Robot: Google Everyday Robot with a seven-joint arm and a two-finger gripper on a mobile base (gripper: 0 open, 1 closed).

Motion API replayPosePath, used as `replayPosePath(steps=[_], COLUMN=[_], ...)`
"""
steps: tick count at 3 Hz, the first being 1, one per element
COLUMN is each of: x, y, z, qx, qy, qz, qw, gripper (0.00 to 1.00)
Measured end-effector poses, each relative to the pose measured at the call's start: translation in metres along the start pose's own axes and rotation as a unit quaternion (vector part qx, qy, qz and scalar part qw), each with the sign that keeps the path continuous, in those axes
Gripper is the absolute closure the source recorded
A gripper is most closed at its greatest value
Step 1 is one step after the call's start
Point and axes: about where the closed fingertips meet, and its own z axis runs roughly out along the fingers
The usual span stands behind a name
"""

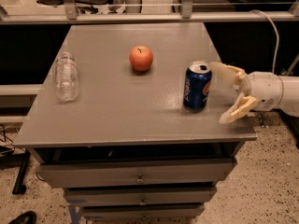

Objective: Place pepsi can upright

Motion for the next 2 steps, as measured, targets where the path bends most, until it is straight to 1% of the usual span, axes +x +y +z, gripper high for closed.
replayPosePath(steps=[1, 2], x=[0.004, 0.003], y=[0.003, 0.003], z=[-0.022, -0.048], qx=[0.014, 0.03], qy=[0.021, 0.049], qz=[0.008, 0.01], qw=[0.9997, 0.9983], gripper=[0.0, 0.0])
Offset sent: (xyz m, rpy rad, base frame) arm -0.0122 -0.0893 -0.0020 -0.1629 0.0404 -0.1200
